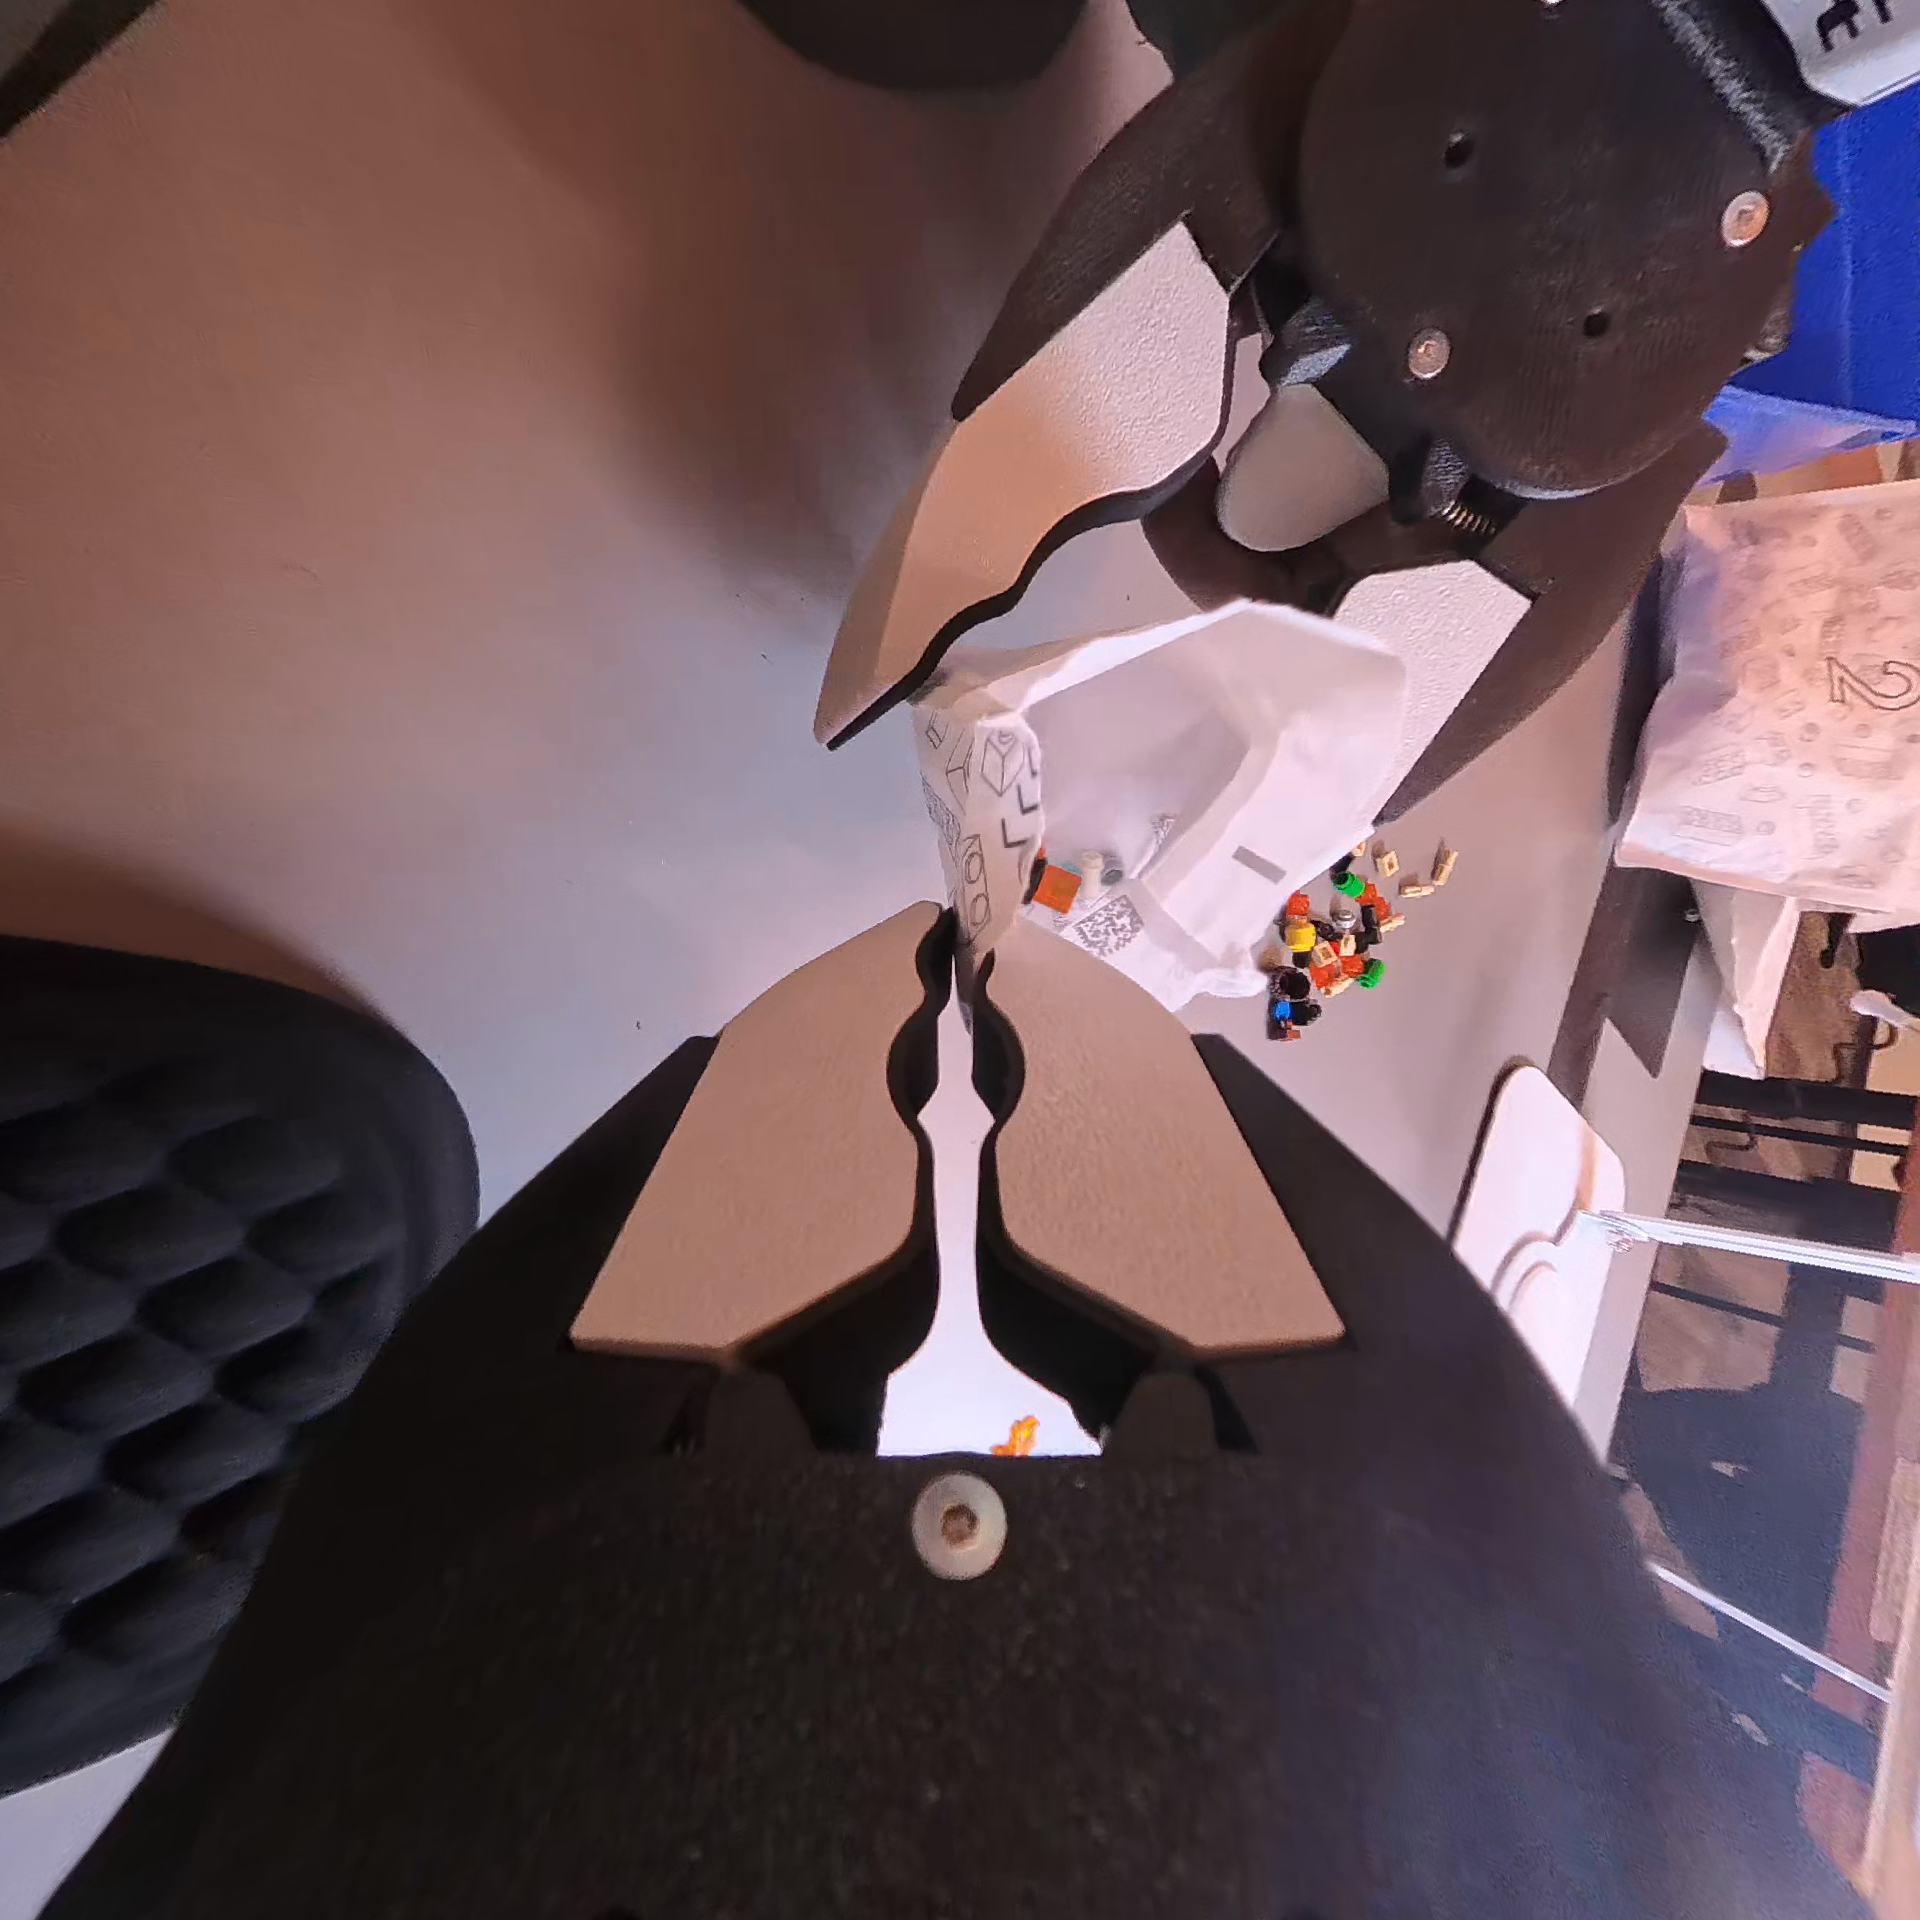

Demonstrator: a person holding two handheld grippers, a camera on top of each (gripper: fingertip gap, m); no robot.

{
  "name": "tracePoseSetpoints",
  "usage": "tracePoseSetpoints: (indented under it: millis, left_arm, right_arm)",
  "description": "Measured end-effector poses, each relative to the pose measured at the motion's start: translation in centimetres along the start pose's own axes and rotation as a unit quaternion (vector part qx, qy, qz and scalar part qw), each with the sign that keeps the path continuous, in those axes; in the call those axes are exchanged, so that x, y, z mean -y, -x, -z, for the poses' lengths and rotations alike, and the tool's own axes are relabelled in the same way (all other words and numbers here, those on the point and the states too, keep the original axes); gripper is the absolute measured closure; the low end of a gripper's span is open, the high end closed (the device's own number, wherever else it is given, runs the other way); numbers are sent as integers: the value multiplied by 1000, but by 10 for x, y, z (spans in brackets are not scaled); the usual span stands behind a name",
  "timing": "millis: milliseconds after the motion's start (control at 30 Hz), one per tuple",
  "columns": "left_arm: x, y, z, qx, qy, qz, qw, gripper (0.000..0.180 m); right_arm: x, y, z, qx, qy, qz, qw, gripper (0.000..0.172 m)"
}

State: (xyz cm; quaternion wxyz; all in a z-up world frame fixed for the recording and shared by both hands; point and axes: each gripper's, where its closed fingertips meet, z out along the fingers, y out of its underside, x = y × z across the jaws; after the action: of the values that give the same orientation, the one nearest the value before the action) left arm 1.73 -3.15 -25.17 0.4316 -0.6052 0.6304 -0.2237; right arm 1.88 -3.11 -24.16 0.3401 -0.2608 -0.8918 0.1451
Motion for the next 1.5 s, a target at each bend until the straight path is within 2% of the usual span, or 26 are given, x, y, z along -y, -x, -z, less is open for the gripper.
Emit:
tracePoseSetpoints:
  millis: [33,167,200,333,400,433,467,533,567,667,733,800,933,1033,1133,1233,1333,1400,1500]
  left_arm:
    - [-2,-1,0,-4,4,4,1000,112]
    - [-16,-3,-5,-6,44,10,999,85]
    - [-19,-4,-6,-10,50,13,999,84]
    - [-19,-5,-6,-20,39,20,999,104]
    - [-20,-2,-4,-10,30,8,999,135]
    - [-19,1,-3,-2,23,3,1000,136]
    - [-19,2,-2,1,23,10,1000,127]
    - [-16,0,-3,-12,21,48,999,88]
    - [-17,-1,-4,-21,24,65,997,80]
    - [-15,0,-4,-18,10,76,997,75]
    - [-10,12,-2,17,-6,75,997,87]
    - [-5,18,0,32,-14,60,998,116]
    - [-6,27,5,57,-23,68,996,112]
    - [-9,49,16,132,-12,77,988,106]
    - [-14,70,26,201,15,121,972,119]
    - [-18,76,26,243,39,103,964,139]
    - [-18,80,28,277,52,63,957,167]
    - [-18,78,27,273,50,58,959,179]
    - [-18,78,28,269,44,66,960,180]
  right_arm:
    - [0,0,-1,-1,0,4,1000,172]
    - [3,-1,1,-10,-8,16,1000,172]
    - [5,-2,3,-12,-11,16,1000,172]
    - [4,-3,4,-19,1,30,999,172]
    - [0,-5,5,-29,18,39,999,172]
    - [-1,-6,5,-34,22,43,998,172]
    - [-1,-7,5,-36,23,43,998,172]
    - [-5,-9,4,-46,41,50,997,172]
    - [-8,-11,3,-53,52,55,996,172]
    - [-14,-14,2,-62,67,53,994,172]
    - [-14,-14,1,-64,69,54,994,172]
    - [-12,-15,-1,-68,70,54,994,172]
    - [-16,-24,0,-84,74,12,994,172]
    - [-37,-36,6,-95,123,-95,983,171]
    - [-50,-47,11,-98,109,-225,963,172]
    - [-48,-49,10,-71,65,-310,946,172]
    - [-55,-47,8,-67,79,-339,935,172]
    - [-58,-45,7,-60,85,-348,932,172]
    - [-51,-44,8,-48,65,-352,933,172]
